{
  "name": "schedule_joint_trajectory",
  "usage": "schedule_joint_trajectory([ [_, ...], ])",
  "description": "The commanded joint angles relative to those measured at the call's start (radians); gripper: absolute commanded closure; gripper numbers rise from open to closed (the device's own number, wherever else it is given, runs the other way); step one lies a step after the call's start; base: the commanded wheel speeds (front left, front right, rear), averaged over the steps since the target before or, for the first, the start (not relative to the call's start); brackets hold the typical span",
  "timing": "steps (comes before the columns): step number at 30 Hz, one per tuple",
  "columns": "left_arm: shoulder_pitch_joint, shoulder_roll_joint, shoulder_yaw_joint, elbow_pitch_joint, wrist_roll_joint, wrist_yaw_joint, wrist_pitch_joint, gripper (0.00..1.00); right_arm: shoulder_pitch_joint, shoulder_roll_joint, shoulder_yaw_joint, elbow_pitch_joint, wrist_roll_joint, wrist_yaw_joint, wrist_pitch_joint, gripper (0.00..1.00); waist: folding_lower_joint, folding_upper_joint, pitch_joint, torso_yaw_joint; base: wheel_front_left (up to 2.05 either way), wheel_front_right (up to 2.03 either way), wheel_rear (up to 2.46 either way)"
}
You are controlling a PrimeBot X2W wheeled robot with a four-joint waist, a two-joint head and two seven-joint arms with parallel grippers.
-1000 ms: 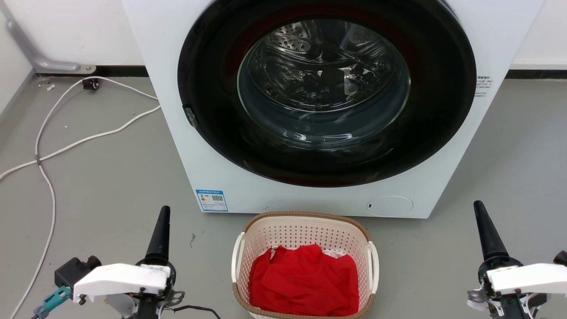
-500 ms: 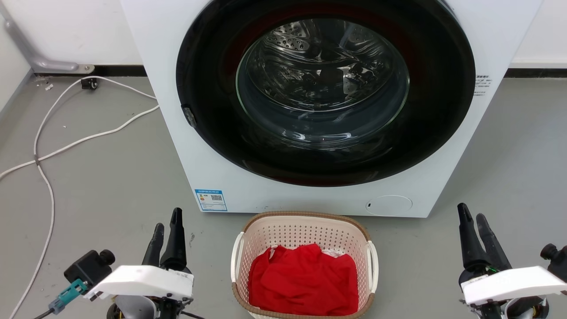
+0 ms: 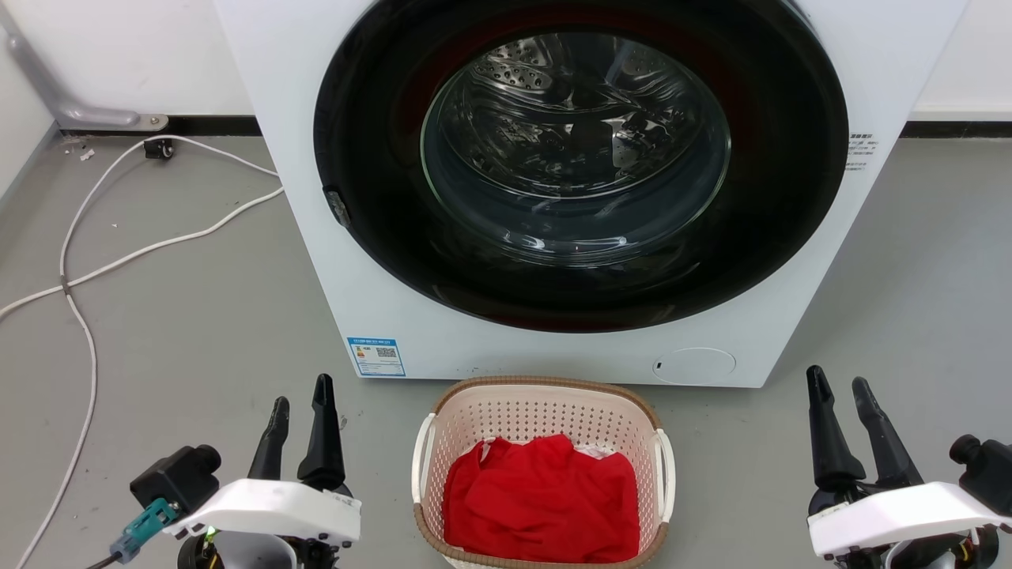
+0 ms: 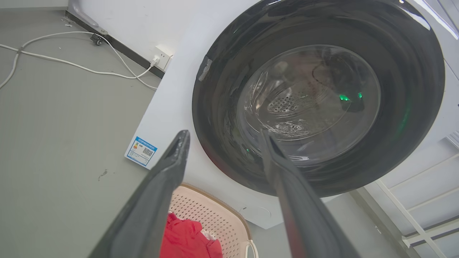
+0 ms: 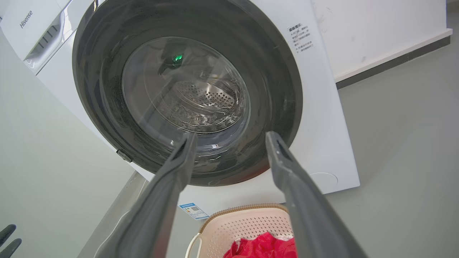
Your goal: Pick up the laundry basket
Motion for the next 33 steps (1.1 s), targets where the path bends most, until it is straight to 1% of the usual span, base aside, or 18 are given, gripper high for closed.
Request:
schedule_joint_trajectory([
  [1,0.003,0.003,-0.004,-0.013,0.03,0.004,-0.011,0.0,0.001,-0.001,0.003,-0.018,-0.034,0.0,-0.009,0.0,0.0001,0.0,0.0,0.0,0.0,0.0,0.0],
  [20,0.017,0.003,-0.035,-0.029,0.237,0.037,-0.062,0.0,0.031,0.0,0.016,-0.045,-0.268,0.0,-0.058,0.0,0.0001,0.0,0.003,-0.001,0.0,0.0,0.0],
  [33,0.03,0.004,-0.05,-0.04,0.357,0.053,-0.091,0.0,0.047,0.001,0.025,-0.064,-0.409,0.0,-0.089,0.0,0.0001,0.0,0.004,-0.003,0.0,0.0,0.0],
])
